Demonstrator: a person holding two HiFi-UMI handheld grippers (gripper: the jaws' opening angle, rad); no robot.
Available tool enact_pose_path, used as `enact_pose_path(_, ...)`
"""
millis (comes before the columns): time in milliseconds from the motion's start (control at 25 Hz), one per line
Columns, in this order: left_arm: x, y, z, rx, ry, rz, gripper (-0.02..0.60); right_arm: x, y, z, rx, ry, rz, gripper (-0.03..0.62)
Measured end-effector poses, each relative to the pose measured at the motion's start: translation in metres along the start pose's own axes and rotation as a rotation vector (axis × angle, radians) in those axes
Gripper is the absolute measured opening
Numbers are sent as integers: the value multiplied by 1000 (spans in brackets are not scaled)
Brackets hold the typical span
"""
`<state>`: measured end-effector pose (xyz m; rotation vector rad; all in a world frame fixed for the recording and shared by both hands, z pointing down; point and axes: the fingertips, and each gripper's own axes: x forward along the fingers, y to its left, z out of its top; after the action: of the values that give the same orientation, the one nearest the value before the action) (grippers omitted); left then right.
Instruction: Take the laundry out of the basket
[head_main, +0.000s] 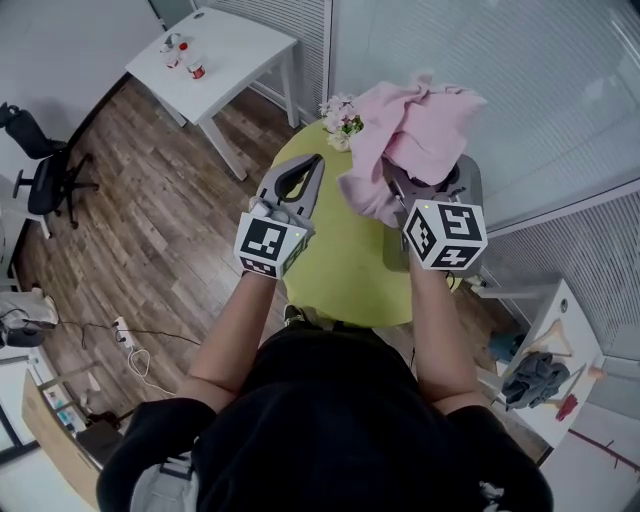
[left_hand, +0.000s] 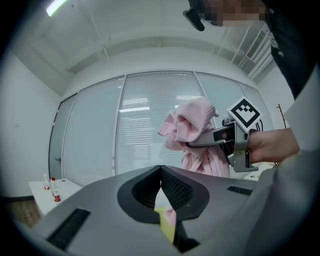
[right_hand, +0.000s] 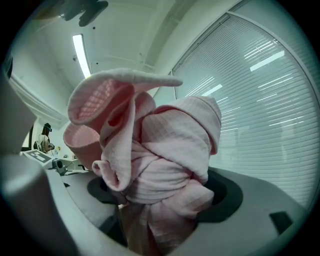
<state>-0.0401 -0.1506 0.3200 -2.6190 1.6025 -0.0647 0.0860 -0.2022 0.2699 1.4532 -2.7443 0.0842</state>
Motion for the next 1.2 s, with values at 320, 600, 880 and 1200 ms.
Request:
enact_pose_path(320, -44, 40, -5, -4, -1, 48, 11, 20, 72, -11, 14, 22, 75, 454)
enact_pose_path(600, -78, 63, -23, -13, 26, 65, 11, 36, 124, -41, 36, 67, 119, 454)
enact_pose_path(880, -103, 82, -48, -22, 58, 74, 11, 51, 157, -88, 90, 141, 141, 454)
enact_pose_path(1200, -113, 96, -81, -64, 101, 74, 11, 73, 166, -159, 117, 299, 125, 454)
